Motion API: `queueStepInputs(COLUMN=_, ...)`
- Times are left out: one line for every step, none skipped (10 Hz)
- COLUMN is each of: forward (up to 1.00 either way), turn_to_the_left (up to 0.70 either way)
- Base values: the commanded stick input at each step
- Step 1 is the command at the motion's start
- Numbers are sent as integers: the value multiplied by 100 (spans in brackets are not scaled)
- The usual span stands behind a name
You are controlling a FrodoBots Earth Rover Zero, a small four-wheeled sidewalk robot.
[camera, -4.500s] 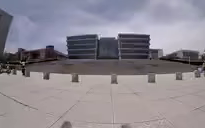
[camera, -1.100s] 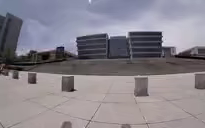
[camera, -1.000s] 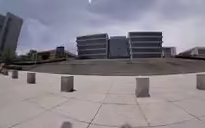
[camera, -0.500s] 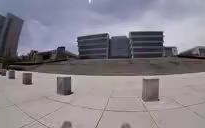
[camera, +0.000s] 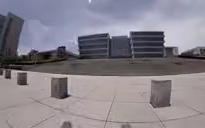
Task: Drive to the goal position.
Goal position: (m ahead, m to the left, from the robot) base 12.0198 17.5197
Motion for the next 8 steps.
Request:
queueStepInputs(forward=70, turn_to_the_left=0)
queueStepInputs(forward=70, turn_to_the_left=0)
queueStepInputs(forward=70, turn_to_the_left=0)
queueStepInputs(forward=70, turn_to_the_left=0)
queueStepInputs(forward=70, turn_to_the_left=0)
queueStepInputs(forward=70, turn_to_the_left=0)
queueStepInputs(forward=70, turn_to_the_left=0)
queueStepInputs(forward=70, turn_to_the_left=0)
